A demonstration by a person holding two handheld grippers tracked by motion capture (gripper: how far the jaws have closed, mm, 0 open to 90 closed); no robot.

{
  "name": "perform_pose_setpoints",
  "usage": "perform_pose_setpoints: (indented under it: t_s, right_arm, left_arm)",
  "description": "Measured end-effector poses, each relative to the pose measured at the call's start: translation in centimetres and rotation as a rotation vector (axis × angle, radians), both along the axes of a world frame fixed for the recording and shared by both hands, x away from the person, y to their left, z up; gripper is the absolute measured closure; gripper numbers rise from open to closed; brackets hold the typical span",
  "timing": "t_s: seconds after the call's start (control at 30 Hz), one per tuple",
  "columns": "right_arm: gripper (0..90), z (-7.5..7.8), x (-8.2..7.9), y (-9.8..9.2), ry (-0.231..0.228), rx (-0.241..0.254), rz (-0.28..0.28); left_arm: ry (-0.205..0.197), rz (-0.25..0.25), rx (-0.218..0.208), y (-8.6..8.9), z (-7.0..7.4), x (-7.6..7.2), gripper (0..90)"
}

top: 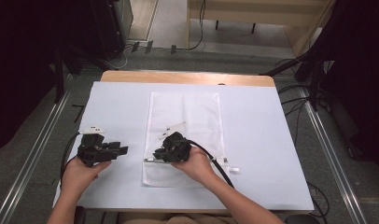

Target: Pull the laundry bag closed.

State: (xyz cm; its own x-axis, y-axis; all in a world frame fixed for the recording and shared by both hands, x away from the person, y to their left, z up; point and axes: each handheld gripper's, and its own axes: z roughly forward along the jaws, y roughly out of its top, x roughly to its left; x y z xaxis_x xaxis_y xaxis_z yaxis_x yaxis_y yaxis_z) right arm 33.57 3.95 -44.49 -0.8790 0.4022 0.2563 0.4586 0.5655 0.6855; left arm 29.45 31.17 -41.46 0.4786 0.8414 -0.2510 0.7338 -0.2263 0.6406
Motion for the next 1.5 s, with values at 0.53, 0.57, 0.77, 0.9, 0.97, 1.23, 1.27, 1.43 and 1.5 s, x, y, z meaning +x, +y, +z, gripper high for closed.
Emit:
perform_pose_setpoints:
  t_s: [0.53, 0.57, 0.77, 0.9, 0.97, 1.23, 1.27, 1.43, 1.5]
  right_arm:
    - [78.7, -1.1, 0.5, 2.8, 0.026, -0.017, 0.042]
    - [78.7, -1.1, 0.6, 2.9, 0.024, -0.019, 0.049]
    - [78.3, -1.6, 0.9, 3.1, 0.047, -0.03, 0.05]
    - [77.3, -1.9, 1.0, 3.2, 0.053, -0.037, 0.052]
    - [78.7, -1.9, 0.9, 3.1, 0.054, -0.037, 0.054]
    - [82.5, -1.8, 0.2, 3.4, 0.027, -0.057, 0.079]
    - [82.6, -1.8, 0.1, 3.4, 0.02, -0.064, 0.08]
    - [83.4, -1.8, -0.1, 3.4, 0.023, -0.048, 0.079]
    - [83.1, -1.9, -0.1, 3.4, 0.026, -0.047, 0.079]
  left_arm:
    - [-0.001, -0.001, 0.0, 0.1, 0.0, 0.1, 54.0]
    - [0.0, -0.001, 0.001, 0.1, 0.0, 0.1, 54.0]
    - [0.0, -0.003, 0.002, 0.1, 0.0, 0.1, 53.8]
    - [0.0, -0.003, 0.003, 0.1, 0.0, 0.1, 53.8]
    - [0.0, -0.003, 0.004, 0.1, 0.0, 0.1, 53.8]
    - [-0.001, -0.003, 0.002, 0.1, 0.0, 0.1, 53.8]
    - [-0.001, -0.002, 0.002, 0.1, 0.0, 0.1, 53.8]
    - [-0.001, -0.003, 0.004, 0.1, 0.0, 0.1, 53.8]
    - [-0.001, -0.004, 0.004, 0.1, 0.0, 0.1, 53.8]
